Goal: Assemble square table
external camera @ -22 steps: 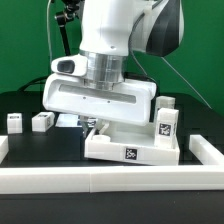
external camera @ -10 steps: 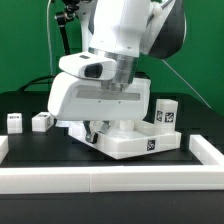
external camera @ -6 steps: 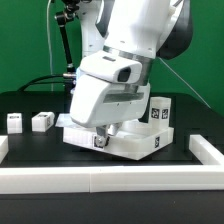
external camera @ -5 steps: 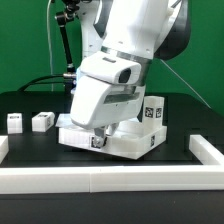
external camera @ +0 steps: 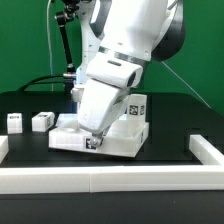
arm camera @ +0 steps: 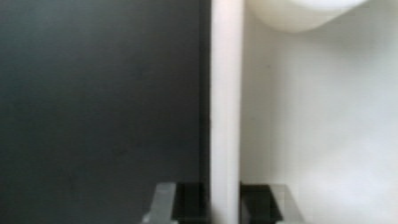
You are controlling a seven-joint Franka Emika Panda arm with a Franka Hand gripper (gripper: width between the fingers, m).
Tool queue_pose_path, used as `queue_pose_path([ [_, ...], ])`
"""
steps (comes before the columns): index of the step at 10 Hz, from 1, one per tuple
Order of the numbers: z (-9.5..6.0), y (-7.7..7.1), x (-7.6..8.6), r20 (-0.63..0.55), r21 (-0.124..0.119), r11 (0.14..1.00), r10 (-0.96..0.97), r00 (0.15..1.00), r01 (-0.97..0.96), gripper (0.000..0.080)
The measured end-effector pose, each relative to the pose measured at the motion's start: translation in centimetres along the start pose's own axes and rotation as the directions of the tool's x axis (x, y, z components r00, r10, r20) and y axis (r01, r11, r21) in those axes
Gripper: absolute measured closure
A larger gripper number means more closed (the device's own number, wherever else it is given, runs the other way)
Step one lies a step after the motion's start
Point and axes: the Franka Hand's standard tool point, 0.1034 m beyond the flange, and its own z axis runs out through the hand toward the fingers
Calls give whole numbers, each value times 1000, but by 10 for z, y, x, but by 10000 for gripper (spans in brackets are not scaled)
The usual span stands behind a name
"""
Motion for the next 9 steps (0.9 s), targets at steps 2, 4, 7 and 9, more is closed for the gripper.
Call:
queue_pose_path([
  [2, -8, 9, 19, 15, 5, 991, -137, 990, 137, 734],
  [4, -11, 20, 41, 25, -7, 985, -173, 985, 173, 736],
  [7, -8, 19, 36, 26, -3, 987, -160, 987, 161, 737],
  [9, -8, 19, 35, 26, -2, 988, -156, 987, 156, 737],
])
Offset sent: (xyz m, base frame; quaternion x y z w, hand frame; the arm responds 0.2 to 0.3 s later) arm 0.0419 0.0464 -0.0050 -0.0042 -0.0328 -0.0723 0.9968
